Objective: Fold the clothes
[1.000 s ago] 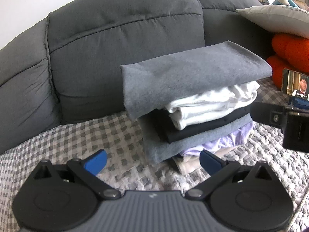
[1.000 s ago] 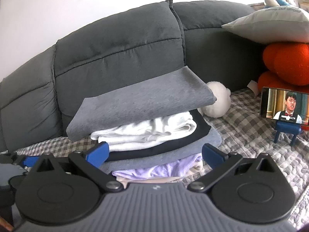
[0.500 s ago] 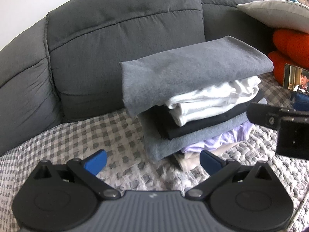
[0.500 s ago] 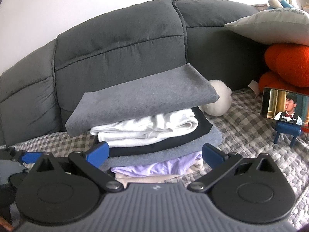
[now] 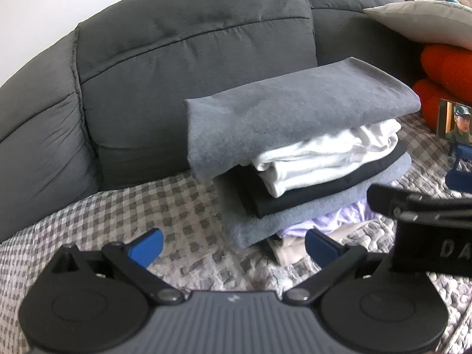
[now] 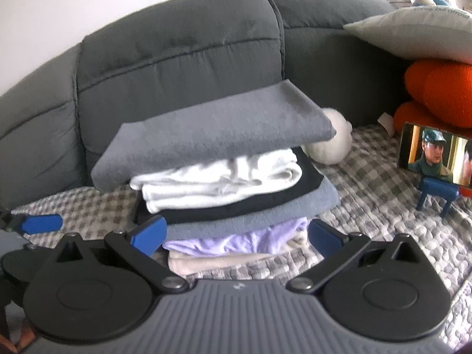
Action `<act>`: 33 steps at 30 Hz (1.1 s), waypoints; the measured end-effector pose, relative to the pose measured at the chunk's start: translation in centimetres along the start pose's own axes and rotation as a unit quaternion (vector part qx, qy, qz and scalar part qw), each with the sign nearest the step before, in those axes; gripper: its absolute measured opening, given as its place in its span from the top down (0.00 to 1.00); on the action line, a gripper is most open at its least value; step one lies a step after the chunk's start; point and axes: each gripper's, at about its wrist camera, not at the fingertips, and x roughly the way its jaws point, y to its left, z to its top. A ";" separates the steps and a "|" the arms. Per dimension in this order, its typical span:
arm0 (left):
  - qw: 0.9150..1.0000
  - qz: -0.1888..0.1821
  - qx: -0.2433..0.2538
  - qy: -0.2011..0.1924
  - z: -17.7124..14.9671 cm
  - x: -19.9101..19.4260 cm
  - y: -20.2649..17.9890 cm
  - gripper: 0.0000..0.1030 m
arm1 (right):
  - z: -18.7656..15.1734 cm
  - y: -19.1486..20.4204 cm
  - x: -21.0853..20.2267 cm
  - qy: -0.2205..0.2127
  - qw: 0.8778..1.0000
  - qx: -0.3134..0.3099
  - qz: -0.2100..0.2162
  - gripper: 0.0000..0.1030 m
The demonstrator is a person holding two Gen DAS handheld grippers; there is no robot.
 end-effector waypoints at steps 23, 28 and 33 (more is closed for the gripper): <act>1.000 0.003 -0.003 -0.002 -0.2 0.1 -0.4 0.01 | -0.2 -0.2 0.3 0.005 1.000 0.004 -0.009 0.00; 1.000 0.003 -0.001 -0.003 -0.2 0.1 -0.4 0.01 | -0.2 -0.3 0.3 0.005 1.000 0.004 -0.009 0.00; 1.000 0.003 -0.001 -0.003 -0.2 0.2 -0.4 0.01 | -0.2 -0.3 0.4 0.006 1.000 0.004 -0.010 0.00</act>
